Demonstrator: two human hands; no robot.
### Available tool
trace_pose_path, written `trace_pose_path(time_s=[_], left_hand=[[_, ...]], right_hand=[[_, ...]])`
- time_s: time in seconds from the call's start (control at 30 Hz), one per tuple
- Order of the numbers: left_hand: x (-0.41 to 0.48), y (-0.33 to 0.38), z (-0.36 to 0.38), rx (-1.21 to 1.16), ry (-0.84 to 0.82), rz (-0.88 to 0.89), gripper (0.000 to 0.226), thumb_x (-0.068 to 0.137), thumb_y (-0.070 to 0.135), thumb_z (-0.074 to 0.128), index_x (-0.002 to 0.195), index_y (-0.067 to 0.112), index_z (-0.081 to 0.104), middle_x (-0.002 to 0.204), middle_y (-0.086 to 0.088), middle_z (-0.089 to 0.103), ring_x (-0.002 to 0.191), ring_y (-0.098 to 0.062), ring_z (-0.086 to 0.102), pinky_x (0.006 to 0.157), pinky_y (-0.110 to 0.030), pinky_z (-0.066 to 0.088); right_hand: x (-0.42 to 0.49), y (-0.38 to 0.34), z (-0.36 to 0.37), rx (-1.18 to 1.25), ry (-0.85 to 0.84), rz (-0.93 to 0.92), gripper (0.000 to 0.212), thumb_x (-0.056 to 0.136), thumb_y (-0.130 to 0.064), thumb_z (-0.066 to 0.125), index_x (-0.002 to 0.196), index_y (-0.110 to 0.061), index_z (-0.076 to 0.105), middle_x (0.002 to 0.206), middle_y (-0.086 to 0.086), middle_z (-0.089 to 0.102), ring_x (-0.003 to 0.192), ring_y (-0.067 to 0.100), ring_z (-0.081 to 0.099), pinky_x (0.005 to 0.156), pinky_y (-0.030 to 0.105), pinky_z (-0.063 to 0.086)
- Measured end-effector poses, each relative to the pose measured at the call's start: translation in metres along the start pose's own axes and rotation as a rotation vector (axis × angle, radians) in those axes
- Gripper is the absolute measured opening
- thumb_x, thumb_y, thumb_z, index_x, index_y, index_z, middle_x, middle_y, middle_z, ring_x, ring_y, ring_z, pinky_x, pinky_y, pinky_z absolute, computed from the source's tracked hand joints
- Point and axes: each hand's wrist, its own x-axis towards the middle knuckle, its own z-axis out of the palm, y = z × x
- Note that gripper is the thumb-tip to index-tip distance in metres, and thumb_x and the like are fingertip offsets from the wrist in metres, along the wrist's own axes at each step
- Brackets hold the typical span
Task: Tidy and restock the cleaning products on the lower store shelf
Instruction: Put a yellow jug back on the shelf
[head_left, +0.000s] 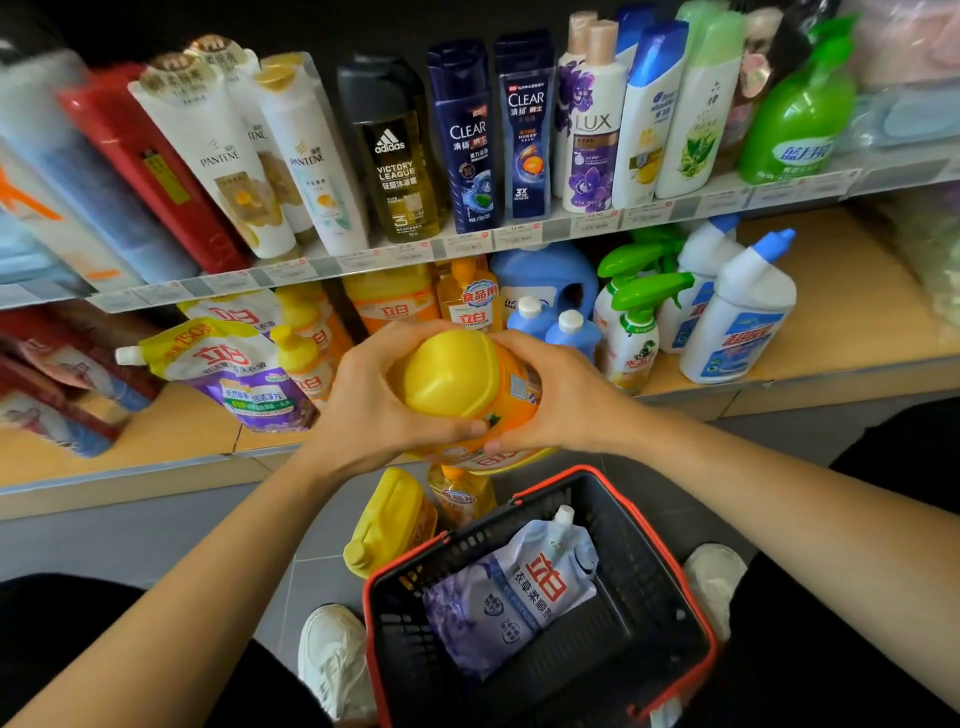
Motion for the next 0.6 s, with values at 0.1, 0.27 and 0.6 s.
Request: trace_pose_path(time_s=[0.1, 0.27, 0.6], left_hand=[[0.000, 0.000, 0.000, 0.011, -0.040, 0.010, 0.085, 0.062, 0.050, 0.089, 0.135, 0.018, 0.061, 0.130, 0.001, 0.064, 0.125, -0.014, 0.059, 0.102, -0.048, 0.052], [-0.004, 0.004, 0.008, 0.030, 0.041, 0.055, 0.071, 0.075, 0.050, 0.081, 0.136, 0.019, 0.061, 0.129, 0.000, 0.064, 0.124, -0.016, 0.060, 0.099, -0.048, 0.052], [-0.006, 0.014, 0.025, -0.172, 0.214, -0.085, 0.019, 0.086, 0.029, 0.078, 0.105, 0.030, 0.074, 0.114, 0.006, 0.068, 0.112, -0.012, 0.064, 0.090, -0.040, 0.058]], right_hand=[[-0.004, 0.000, 0.004, 0.108, 0.027, 0.007, 0.099, 0.055, -0.045, 0.095, 0.140, -0.040, 0.044, 0.128, -0.018, 0.061, 0.115, -0.002, 0.059, 0.096, 0.030, 0.053], [-0.005, 0.000, 0.007, 0.143, 0.053, -0.014, 0.097, 0.056, -0.043, 0.095, 0.139, -0.042, 0.045, 0.125, -0.021, 0.062, 0.114, -0.004, 0.060, 0.093, 0.020, 0.053], [-0.011, -0.007, 0.028, -0.091, 0.213, -0.004, 0.098, 0.057, -0.066, 0.082, 0.140, -0.051, 0.031, 0.113, -0.036, 0.051, 0.105, -0.012, 0.052, 0.080, 0.004, 0.042]])
